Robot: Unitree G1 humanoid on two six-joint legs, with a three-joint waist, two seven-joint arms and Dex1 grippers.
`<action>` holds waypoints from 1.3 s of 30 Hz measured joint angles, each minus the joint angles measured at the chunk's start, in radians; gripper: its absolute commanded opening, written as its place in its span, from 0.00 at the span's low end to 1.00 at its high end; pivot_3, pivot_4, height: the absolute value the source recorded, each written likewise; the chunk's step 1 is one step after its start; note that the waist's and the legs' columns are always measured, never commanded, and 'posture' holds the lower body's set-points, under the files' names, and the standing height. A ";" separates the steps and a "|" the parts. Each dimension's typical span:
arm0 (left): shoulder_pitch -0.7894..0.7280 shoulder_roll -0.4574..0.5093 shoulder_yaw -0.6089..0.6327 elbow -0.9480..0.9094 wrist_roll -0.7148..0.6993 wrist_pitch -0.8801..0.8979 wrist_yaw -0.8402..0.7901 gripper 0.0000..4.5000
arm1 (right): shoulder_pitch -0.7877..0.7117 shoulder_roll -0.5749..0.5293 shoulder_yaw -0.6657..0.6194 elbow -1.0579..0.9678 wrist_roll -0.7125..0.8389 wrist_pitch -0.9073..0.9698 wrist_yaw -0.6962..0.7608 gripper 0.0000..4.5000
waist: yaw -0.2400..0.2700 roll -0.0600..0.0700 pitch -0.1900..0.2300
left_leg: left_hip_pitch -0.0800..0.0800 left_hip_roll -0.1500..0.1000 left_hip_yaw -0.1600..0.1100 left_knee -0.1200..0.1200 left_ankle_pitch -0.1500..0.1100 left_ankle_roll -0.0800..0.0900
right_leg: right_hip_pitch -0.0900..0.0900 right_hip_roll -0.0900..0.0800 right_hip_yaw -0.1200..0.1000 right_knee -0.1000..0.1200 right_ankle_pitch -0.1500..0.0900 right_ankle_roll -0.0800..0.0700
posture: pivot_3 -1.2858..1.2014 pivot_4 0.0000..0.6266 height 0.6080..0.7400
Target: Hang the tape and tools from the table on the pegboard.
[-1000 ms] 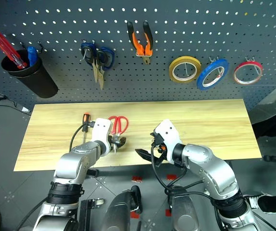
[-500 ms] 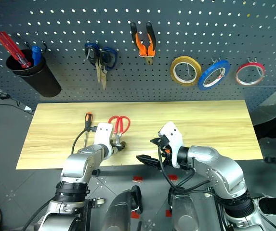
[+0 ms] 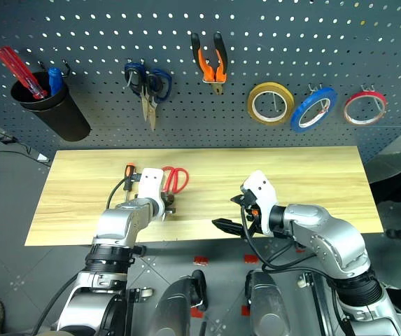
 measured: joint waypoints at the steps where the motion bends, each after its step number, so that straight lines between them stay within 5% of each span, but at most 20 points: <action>1: 0.001 0.000 -0.001 -0.002 0.000 -0.001 -0.001 0.08 | -0.003 -0.004 0.000 0.000 0.000 0.001 0.000 1.00 | 0.000 0.000 0.000 | 0.000 0.000 0.000 0.000 0.000 0.000 | 0.000 0.000 0.000 0.000 0.000 0.000 | 0.40 0.62 1.00; 12: 0.125 0.013 -0.005 -0.151 0.001 -0.039 -0.025 0.08 | -0.009 -0.022 -0.021 -0.002 -0.011 -0.005 -0.016 1.00 | -0.005 0.000 0.000 | 0.000 0.000 0.001 -0.002 0.000 -0.001 | -0.001 0.000 0.000 -0.002 0.000 0.000 | 0.41 0.61 1.00; 25: 0.402 0.195 -0.077 -0.616 0.139 -0.573 -0.091 0.08 | 0.035 -0.074 0.010 -0.163 -0.215 -0.352 -0.034 1.00 | -0.004 -0.001 0.004 | -0.005 0.001 0.001 -0.007 0.001 -0.003 | -0.002 0.000 -0.002 -0.014 0.000 0.000 | 0.41 0.59 1.00; 31: 0.516 0.232 0.021 -0.795 0.224 -0.718 -0.059 0.08 | 0.050 -0.062 0.000 -0.192 -0.199 -0.424 0.007 1.00 | -0.011 -0.002 0.005 | -0.006 0.001 0.001 -0.007 -0.001 -0.003 | -0.002 0.000 -0.003 -0.016 0.000 0.000 | 0.42 0.58 1.00; 39: 0.498 0.236 0.096 -0.879 0.236 -0.674 -0.065 0.08 | -0.009 -0.025 -0.059 -0.146 -0.171 -0.469 0.023 1.00 | -0.002 -0.002 0.005 | -0.006 0.001 0.001 -0.006 -0.003 0.001 | -0.002 0.000 -0.003 -0.014 0.000 0.000 | 0.43 0.56 1.00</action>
